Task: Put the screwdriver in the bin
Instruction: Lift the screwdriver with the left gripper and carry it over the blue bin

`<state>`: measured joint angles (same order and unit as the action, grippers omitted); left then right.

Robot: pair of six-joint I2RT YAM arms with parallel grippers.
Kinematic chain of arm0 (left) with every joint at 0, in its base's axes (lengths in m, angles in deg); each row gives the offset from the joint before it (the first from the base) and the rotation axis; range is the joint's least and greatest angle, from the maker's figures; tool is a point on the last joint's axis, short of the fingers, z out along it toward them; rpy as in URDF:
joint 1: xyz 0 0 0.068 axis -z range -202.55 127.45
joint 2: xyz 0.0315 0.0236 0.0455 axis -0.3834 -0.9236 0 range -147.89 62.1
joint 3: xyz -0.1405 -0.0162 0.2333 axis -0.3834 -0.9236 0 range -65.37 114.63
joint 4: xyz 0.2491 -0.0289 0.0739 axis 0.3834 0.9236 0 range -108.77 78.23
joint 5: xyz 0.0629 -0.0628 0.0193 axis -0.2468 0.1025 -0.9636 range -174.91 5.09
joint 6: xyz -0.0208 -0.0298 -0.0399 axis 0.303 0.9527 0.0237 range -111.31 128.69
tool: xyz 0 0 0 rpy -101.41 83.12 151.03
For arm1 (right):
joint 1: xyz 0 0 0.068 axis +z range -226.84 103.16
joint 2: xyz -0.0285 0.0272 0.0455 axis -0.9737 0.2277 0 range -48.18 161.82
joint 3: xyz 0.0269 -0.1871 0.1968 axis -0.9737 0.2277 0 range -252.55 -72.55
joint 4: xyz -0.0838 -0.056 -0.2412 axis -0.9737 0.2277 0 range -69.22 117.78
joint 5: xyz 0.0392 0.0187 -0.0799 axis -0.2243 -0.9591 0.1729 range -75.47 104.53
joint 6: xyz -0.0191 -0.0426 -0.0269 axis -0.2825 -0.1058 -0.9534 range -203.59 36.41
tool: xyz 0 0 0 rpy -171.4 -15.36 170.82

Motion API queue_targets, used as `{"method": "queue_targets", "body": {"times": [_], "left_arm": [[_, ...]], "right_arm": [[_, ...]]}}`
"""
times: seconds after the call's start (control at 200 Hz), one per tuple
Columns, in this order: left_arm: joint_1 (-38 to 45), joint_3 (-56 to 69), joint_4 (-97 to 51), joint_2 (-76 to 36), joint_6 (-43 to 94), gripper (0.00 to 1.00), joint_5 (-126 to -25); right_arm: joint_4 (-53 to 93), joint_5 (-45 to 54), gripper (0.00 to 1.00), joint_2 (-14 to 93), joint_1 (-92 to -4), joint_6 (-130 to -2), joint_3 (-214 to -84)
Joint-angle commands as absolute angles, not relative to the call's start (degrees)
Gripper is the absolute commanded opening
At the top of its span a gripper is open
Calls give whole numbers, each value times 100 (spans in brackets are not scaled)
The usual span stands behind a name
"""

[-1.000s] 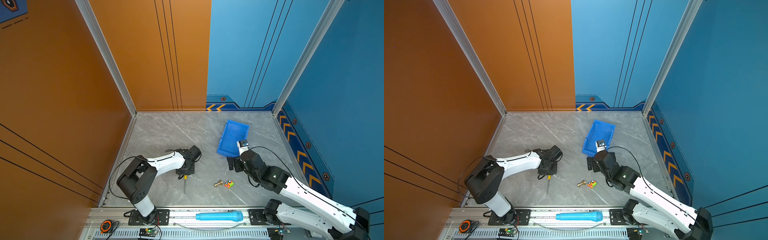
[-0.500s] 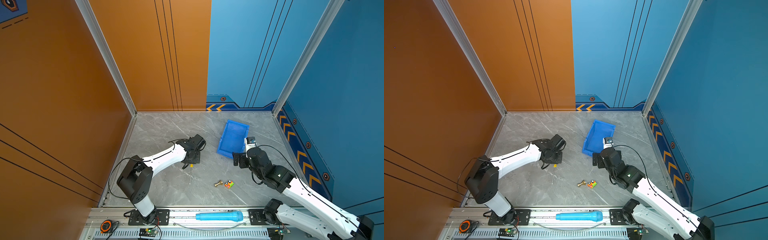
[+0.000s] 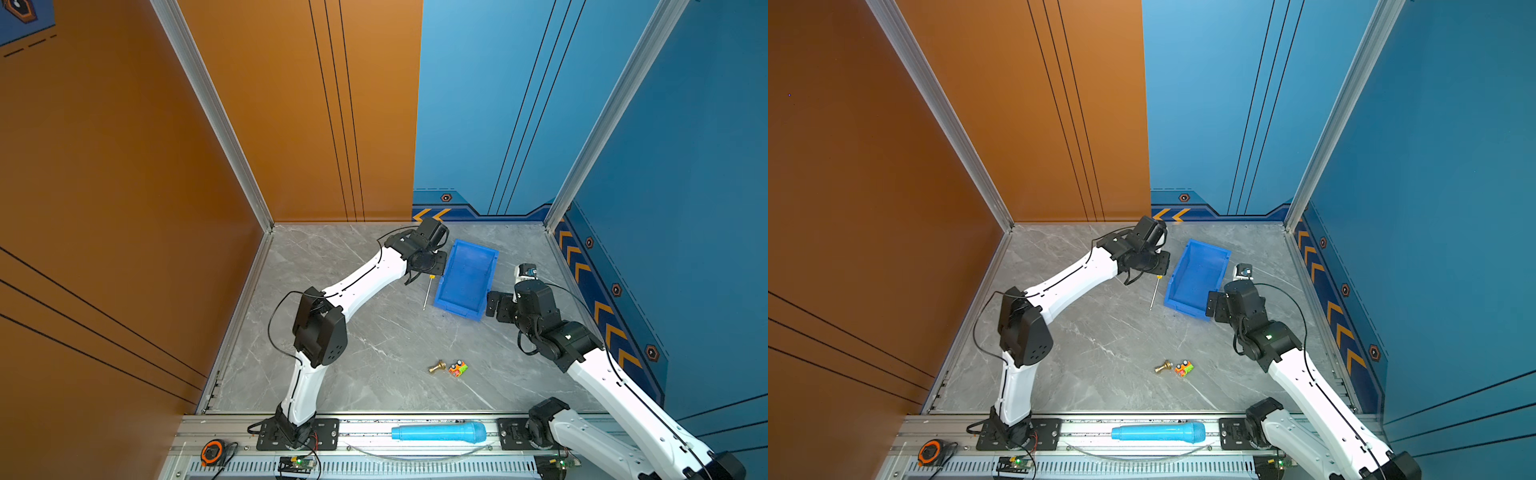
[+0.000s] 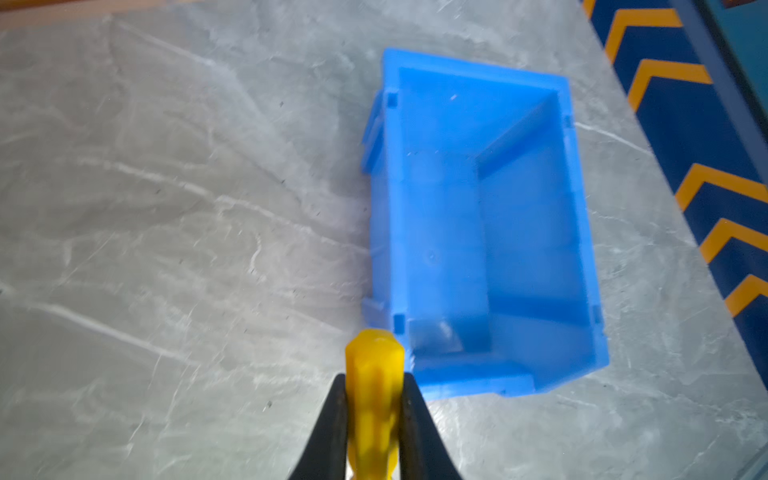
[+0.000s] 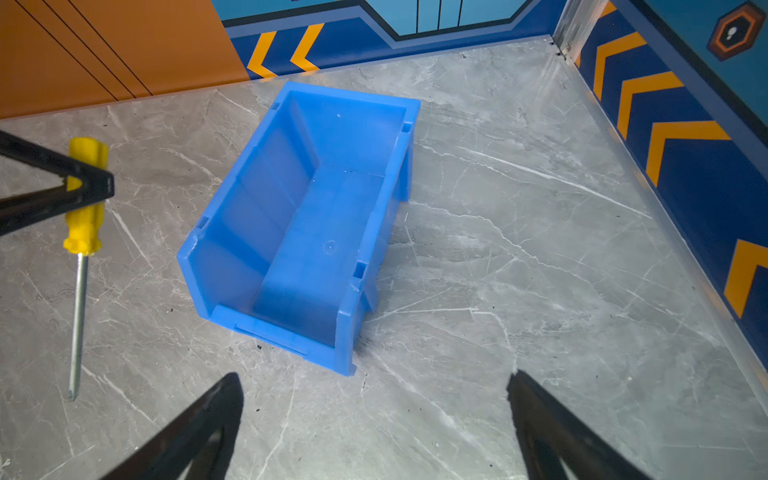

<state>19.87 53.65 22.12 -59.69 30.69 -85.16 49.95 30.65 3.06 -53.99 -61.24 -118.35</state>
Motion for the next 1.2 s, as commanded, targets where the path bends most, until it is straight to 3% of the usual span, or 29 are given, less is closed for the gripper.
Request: {"method": "queue_targets", "body": {"times": [0.0, 0.35, 0.576, 0.921, 1.196], "left_arm": [[2105, 6182, 2333, -6430, 2773, 3, -8013], [2277, 7683, 1625, -7864, 3159, 3, -7811], [2478, 7747, 697, -8369, 2909, 4, -8411], [2451, 7539, 304, -8789, 2974, 5, -8559], [2495, 7416, 107, -8996, 2977, 11, -8759]], "right_arm": [[5352, 2939, 100, 310, -5634, -6039, -12045], [5786, 3056, 100, 262, -5873, -5932, -12119], [6240, 3097, 100, 309, -5849, -6057, -12373], [6537, 3197, 100, 358, -5756, -6128, -12595], [6606, 3371, 100, 276, -5636, -6026, -12669]]}}
